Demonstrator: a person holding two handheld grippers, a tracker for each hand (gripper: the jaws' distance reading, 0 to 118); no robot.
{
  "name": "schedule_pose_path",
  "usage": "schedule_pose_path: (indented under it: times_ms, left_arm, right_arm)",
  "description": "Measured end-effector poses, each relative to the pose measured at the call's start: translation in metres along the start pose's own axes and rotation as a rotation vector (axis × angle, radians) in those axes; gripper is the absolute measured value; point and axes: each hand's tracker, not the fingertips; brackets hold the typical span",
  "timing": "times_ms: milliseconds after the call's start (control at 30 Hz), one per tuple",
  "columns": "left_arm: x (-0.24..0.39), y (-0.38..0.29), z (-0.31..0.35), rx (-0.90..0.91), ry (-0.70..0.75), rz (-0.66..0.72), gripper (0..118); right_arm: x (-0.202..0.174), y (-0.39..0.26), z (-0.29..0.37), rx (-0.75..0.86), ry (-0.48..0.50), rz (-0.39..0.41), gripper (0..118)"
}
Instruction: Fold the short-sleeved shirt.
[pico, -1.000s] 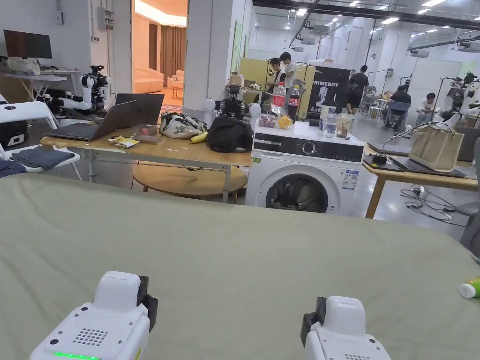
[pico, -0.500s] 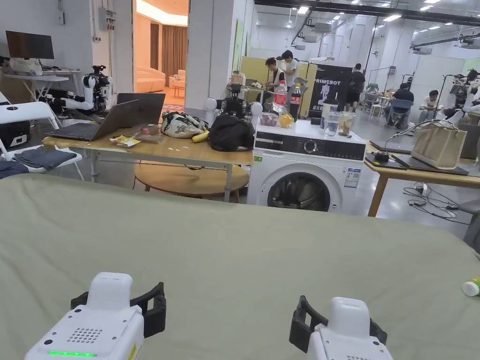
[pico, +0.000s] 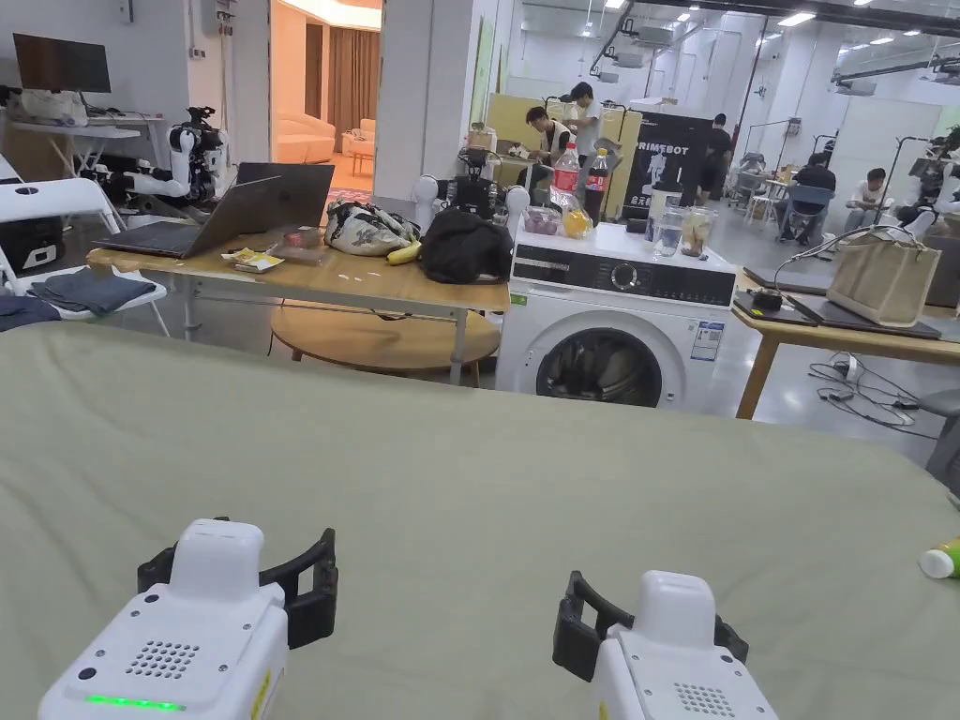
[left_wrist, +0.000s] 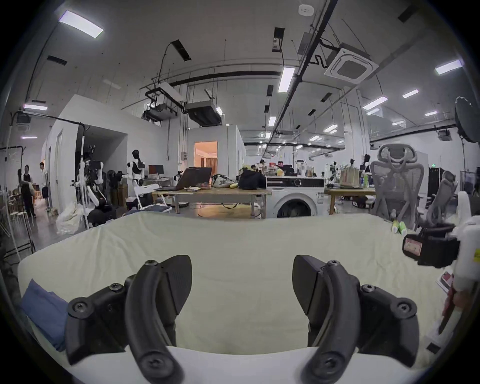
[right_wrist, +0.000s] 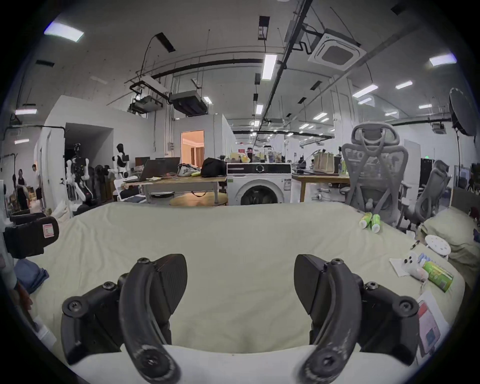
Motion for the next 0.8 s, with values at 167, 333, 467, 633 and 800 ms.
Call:
schedule_pose_path:
  times_ms: [167, 333, 467, 633, 800]
  left_arm:
    - [0.003, 0.001, 0.003, 0.073, 0.018, -0.037, 81]
    - [0.001, 0.005, -0.006, -0.007, 0.024, -0.058, 81]
    - [-0.003, 0.002, -0.011, -0.038, 0.023, -0.034, 81]
    - [-0.007, 0.002, -0.012, -0.067, 0.045, 0.014, 81]
    - [-0.02, 0.003, -0.012, -0.092, -0.018, 0.101, 81]
  right_arm:
    - [-0.007, -0.002, 0.001, 0.044, -0.037, 0.077, 86]
    - [0.0, 0.007, -0.002, 0.017, 0.029, -0.026, 86]
    - [-0.005, 0.01, -0.004, 0.011, -0.019, 0.008, 87]
    - [-0.005, 0.012, -0.007, -0.025, -0.034, -0.023, 86]
    - [0.002, 0.012, -0.008, -0.056, -0.001, -0.078, 86]
